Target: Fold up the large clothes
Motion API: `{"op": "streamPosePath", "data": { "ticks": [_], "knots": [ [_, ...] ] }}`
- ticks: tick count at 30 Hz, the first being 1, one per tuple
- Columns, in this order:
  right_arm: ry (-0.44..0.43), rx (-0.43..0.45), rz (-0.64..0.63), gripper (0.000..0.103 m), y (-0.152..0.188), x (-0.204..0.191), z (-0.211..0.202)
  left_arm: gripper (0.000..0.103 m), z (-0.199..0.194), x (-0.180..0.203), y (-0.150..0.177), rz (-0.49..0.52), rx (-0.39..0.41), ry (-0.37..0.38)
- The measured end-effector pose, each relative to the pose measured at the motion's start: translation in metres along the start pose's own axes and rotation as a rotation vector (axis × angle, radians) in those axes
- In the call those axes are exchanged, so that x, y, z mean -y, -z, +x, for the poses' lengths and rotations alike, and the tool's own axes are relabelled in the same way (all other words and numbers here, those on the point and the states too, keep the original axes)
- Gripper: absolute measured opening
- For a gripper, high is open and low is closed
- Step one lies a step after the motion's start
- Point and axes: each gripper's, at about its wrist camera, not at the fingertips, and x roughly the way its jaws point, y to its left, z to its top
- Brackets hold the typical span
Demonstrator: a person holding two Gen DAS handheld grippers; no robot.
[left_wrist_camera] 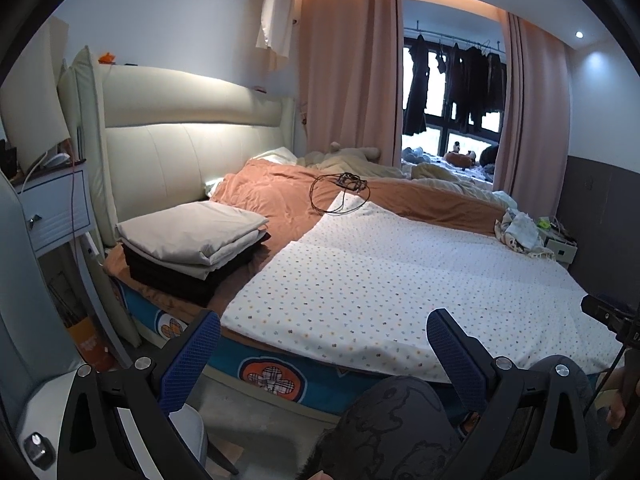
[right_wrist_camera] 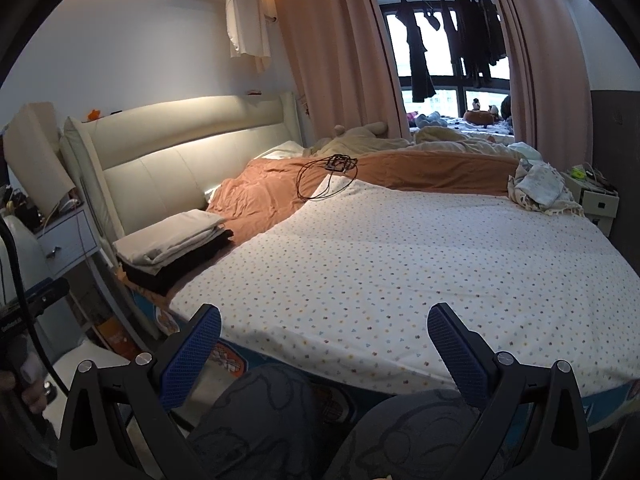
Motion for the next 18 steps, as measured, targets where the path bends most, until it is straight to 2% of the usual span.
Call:
{"op": "streamPosePath", "data": {
  "ticks": [18],
  "knots": [
    [0.006,-0.013,0.015,0.103,0.0021,0.0029,-0.0011,0.103,-0.0079,0.0062,-0.0013,0.014,0.001,0.005]
  ]
}}
